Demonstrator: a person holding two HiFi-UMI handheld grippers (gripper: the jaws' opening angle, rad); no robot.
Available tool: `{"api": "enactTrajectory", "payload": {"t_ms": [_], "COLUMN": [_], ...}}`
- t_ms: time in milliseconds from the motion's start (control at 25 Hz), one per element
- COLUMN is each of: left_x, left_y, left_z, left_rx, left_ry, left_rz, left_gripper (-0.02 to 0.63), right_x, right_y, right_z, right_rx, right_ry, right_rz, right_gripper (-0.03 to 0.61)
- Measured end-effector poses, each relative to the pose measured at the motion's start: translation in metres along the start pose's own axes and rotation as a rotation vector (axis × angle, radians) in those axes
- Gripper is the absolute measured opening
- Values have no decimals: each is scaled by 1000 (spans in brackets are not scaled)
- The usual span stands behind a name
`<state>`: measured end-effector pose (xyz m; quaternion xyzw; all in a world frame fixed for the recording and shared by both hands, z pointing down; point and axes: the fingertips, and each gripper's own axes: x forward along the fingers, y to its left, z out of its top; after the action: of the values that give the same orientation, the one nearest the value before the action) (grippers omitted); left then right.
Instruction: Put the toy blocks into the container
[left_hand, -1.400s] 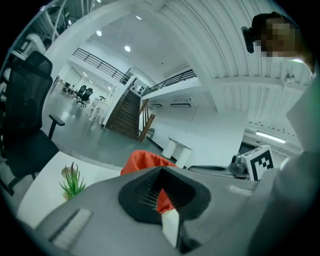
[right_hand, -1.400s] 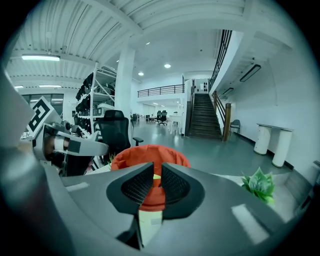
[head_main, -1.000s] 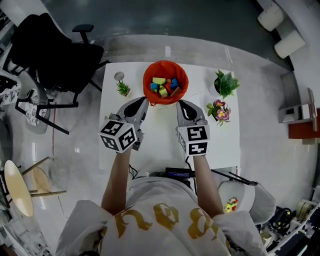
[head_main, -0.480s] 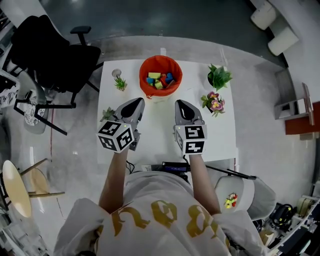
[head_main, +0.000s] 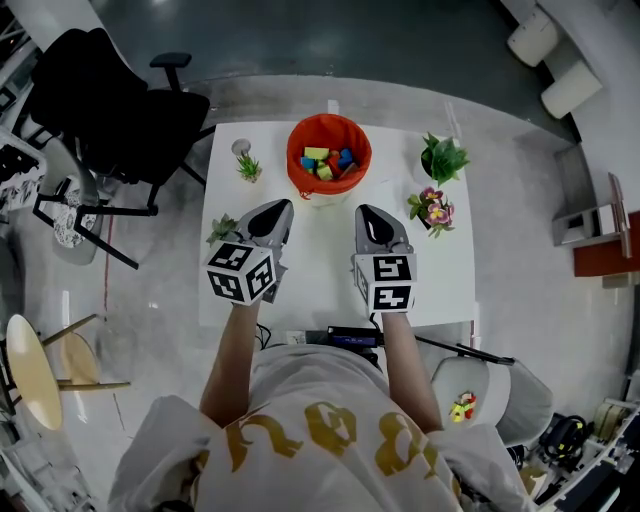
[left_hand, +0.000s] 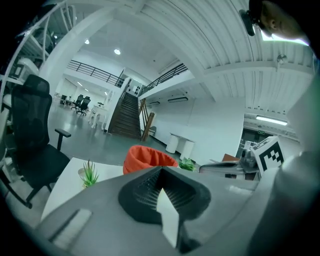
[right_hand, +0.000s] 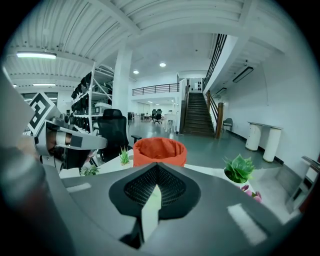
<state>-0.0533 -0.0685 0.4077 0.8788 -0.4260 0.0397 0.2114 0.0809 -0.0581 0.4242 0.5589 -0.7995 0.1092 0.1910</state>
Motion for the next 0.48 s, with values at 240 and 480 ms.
{"api": "enactTrajectory", "payload": {"t_ms": [240, 480], "left_x": [3, 6], "left_y": [-1, -1], "left_z": [1, 1], "left_rx": [-8, -10], "left_ry": [-1, 2], "left_rz": [-6, -9], "left_gripper": [1, 2], "right_x": [1, 2], "right_y": [-2, -5], "right_z": [2, 2], "right_rx": [-6, 2], "right_ry": [-3, -2], "right_rz": [2, 6], "right_gripper": [26, 26]}}
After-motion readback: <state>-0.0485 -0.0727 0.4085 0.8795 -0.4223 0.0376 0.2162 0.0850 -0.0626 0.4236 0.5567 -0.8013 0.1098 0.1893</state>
